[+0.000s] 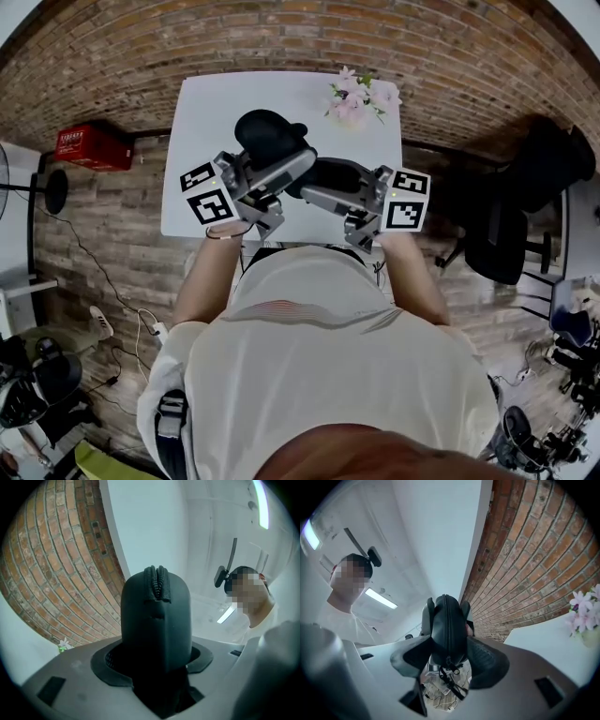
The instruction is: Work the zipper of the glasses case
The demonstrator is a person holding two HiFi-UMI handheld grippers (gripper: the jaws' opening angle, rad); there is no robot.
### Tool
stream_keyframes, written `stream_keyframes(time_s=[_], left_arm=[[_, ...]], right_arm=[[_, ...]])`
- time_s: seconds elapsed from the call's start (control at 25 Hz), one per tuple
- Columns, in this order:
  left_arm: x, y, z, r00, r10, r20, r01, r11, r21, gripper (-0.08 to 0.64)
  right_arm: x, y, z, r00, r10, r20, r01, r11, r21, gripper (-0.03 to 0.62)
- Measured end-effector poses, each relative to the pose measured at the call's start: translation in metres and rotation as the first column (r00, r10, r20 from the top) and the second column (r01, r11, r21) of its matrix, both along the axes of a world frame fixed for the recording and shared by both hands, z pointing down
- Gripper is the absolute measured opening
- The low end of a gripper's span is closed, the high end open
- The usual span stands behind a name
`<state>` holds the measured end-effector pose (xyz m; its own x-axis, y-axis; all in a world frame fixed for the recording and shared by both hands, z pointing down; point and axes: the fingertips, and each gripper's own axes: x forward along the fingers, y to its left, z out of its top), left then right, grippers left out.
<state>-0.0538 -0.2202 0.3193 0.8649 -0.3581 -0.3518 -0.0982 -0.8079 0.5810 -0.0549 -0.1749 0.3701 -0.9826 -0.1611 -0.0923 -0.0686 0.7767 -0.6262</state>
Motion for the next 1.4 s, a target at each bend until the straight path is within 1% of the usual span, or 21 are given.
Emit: stream_keyframes(time_s=[0.08,0.16,0.24,0.28,0.32,0.4,0.48,0.52,0.64,0.72,0.84,1.0,1.12,1.32,1.4], left_arm=[[-0.002,-0.003,-0.001,1.000,0.002,-0.018,-0.002,1.000,-0.011,0.268],[-0.004,-0.006,-0.002,1.000,-0.005,-0.028,0.004,1.000,-0.020,0.268],[-0.007,-0.011,-0.003,0.999,-0.024,-0.031,0.023,0.999,-0.026,0.268],[-0.010,-0.014,-0.004,0.999,-0.034,-0.038,0.032,0.999,-0.032,0.268],[-0.013,-0.017,-0.006,0.998,-0.042,-0.051,0.039,0.998,-0.042,0.268],[-0.021,-0.022,-0.009,0.995,-0.054,-0.086,0.048,0.997,-0.065,0.268],[-0.026,-0.027,-0.011,0.992,-0.064,-0.107,0.056,0.995,-0.080,0.268],[-0.027,-0.028,-0.012,0.992,-0.069,-0.106,0.061,0.995,-0.084,0.268],[-0.026,-0.032,-0.014,0.991,-0.087,-0.099,0.077,0.992,-0.100,0.269],[-0.026,-0.033,-0.017,0.990,-0.100,-0.103,0.088,0.990,-0.114,0.268],[-0.026,-0.036,-0.017,0.989,-0.129,-0.068,0.120,0.986,-0.117,0.268],[-0.026,-0.037,-0.016,0.988,-0.142,-0.065,0.133,0.982,-0.131,0.268],[-0.027,-0.039,-0.012,0.985,-0.168,-0.041,0.161,0.977,-0.141,0.268],[-0.025,-0.036,-0.012,0.982,-0.186,-0.015,0.183,0.975,-0.128,0.268],[-0.026,-0.038,-0.010,0.979,-0.206,-0.004,0.204,0.971,-0.128,0.268]], right_arm=[[0.001,-0.001,-0.002,1.000,0.011,-0.002,-0.011,1.000,0.024,0.291],[0.006,-0.002,-0.006,0.999,0.031,0.004,-0.032,0.997,0.066,0.296],[0.018,-0.007,-0.014,0.997,0.071,0.024,-0.074,0.990,0.118,0.307],[0.026,-0.011,-0.019,0.994,0.105,0.033,-0.109,0.983,0.150,0.306],[0.035,-0.015,-0.024,0.989,0.146,0.037,-0.150,0.971,0.184,0.295],[0.050,-0.025,-0.028,0.972,0.232,0.023,-0.231,0.939,0.255,0.252],[0.059,-0.034,-0.026,0.950,0.310,-0.028,-0.285,0.901,0.326,0.228],[0.061,-0.036,-0.023,0.938,0.342,-0.064,-0.297,0.883,0.364,0.211],[0.054,-0.035,-0.010,0.901,0.397,-0.173,-0.274,0.832,0.483,0.186],[0.045,-0.028,-0.003,0.884,0.410,-0.224,-0.236,0.806,0.543,0.183],[0.032,-0.018,0.000,0.876,0.412,-0.252,-0.197,0.780,0.594,0.166],[0.022,-0.014,0.001,0.860,0.434,-0.268,-0.171,0.741,0.649,0.144],[0.019,-0.014,0.001,0.854,0.447,-0.267,-0.171,0.725,0.667,0.138],[0.016,-0.016,0.003,0.841,0.464,-0.280,-0.176,0.723,0.668,0.124],[0.014,-0.017,0.006,0.835,0.470,-0.287,-0.175,0.721,0.670,0.115]])
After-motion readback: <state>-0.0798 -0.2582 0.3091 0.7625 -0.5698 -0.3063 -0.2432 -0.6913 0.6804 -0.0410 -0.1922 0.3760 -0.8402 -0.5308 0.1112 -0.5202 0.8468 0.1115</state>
